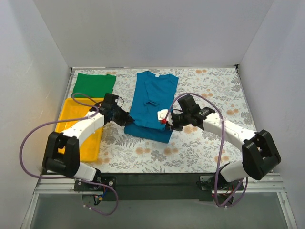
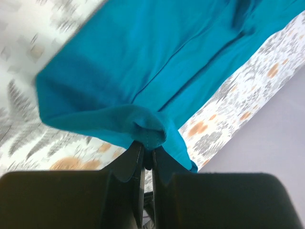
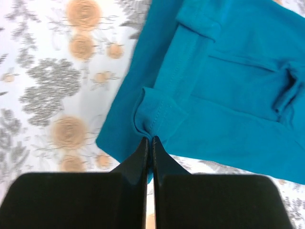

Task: Fold and stack the t-shirts

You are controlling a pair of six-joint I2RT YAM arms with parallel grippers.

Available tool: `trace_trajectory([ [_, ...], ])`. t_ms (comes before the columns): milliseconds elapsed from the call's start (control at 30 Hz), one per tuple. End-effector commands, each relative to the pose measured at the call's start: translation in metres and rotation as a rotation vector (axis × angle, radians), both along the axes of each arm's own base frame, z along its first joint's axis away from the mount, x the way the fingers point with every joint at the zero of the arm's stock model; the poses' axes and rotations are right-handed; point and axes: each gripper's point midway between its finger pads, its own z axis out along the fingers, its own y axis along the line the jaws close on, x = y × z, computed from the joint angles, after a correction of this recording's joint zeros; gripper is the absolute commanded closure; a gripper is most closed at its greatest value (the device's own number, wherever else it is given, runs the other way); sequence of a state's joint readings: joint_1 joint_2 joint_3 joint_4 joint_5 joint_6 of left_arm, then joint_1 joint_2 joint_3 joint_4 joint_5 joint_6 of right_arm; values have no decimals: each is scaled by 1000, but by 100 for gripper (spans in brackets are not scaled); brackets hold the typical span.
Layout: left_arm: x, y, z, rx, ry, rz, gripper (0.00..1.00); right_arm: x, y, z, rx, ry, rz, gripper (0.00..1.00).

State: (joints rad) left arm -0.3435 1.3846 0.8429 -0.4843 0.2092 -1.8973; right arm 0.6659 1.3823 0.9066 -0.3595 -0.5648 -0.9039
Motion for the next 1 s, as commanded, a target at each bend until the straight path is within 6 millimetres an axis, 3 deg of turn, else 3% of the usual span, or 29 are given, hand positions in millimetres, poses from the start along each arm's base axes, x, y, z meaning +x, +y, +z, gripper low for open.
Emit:
trace_trajectory([
  [0,41,-8,13,-13,-69,-63,100,36,1,14,19,-24,-34,99],
  [33,50,-8,14,-18,-76,-64,100,43,1,6,8,-1,-44,99],
  [67,56,-8,3,-10,-54,-74,100,53,3,14,19,-17,-53,99],
  [133,74,-14,10,-30,-70,-92,100,68,-1,4,5,8,-84,99],
  [267,99,-19,-6,-31,-44,-107,100,94,-2,3,7,18,-123,99],
  [433,128,-22,-2,-46,-68,-102,100,126,-2,1,7,29,-178,99],
  [633,146,-18,-10,-40,-63,-84,100,151,-2,-1,7,34,-217,99],
  [967,164,-16,-16,-43,-61,-73,100,175,-3,-10,-5,41,-256,99],
])
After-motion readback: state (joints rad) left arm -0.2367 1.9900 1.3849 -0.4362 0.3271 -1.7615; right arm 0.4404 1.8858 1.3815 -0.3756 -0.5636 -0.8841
